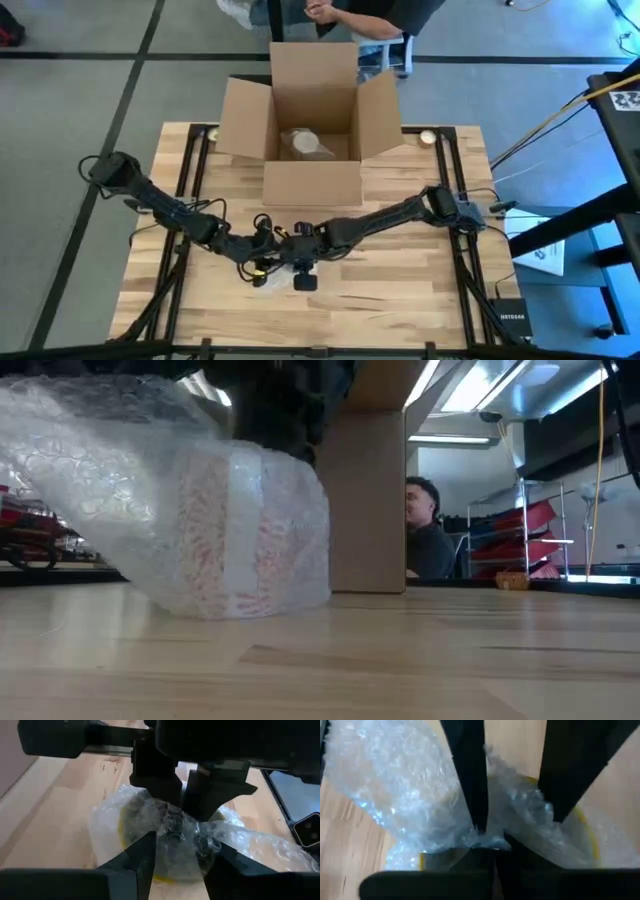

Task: Wrap mug
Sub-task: Wrap the yellow mug with the bubble wrap

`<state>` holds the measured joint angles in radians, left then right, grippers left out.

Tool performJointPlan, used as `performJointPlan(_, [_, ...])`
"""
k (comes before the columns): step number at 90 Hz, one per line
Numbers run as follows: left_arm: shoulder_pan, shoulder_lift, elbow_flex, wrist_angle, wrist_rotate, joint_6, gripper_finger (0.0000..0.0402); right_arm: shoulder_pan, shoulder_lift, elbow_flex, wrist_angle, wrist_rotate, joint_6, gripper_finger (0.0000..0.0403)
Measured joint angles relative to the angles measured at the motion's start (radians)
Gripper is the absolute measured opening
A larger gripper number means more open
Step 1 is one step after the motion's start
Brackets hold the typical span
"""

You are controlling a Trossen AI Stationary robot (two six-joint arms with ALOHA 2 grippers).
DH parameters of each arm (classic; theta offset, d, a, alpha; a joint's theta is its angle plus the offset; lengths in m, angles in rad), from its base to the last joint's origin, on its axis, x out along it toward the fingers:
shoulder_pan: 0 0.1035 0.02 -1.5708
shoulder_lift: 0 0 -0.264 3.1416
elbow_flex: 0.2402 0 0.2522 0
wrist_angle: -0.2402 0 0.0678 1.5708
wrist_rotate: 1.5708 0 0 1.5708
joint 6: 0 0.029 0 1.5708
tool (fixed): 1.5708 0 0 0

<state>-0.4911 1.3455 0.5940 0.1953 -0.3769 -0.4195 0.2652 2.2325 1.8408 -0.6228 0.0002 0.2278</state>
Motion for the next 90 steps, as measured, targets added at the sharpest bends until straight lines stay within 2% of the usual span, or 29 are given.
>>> performJointPlan(12, [-0.001, -0.077, 0.038, -0.05, 0.001, -0.007, 0.0123, 0.002, 0.002, 0.014, -0.005, -0.001, -0.002, 0.0001])
performJointPlan(20, [0.0, -0.085, 0.038, -0.047, -0.039, -0.001, 0.0123, 0.002, 0.004, 0.023, -0.007, -0.001, -0.021, 0.0001])
performJointPlan(50, [0.008, 0.099, 0.018, 0.0, -0.097, -0.059, 0.0123, 0.002, -0.028, 0.025, -0.041, -0.006, -0.021, 0.0001])
performJointPlan(75, [0.006, 0.081, 0.014, 0.016, -0.083, -0.019, 0.0123, 0.003, -0.156, 0.028, -0.08, -0.017, -0.004, 0.0001])
performJointPlan(90, [0.006, 0.081, 0.014, 0.022, -0.081, -0.023, 0.0123, 0.017, -0.134, 0.027, -0.001, -0.019, -0.01, 0.0001])
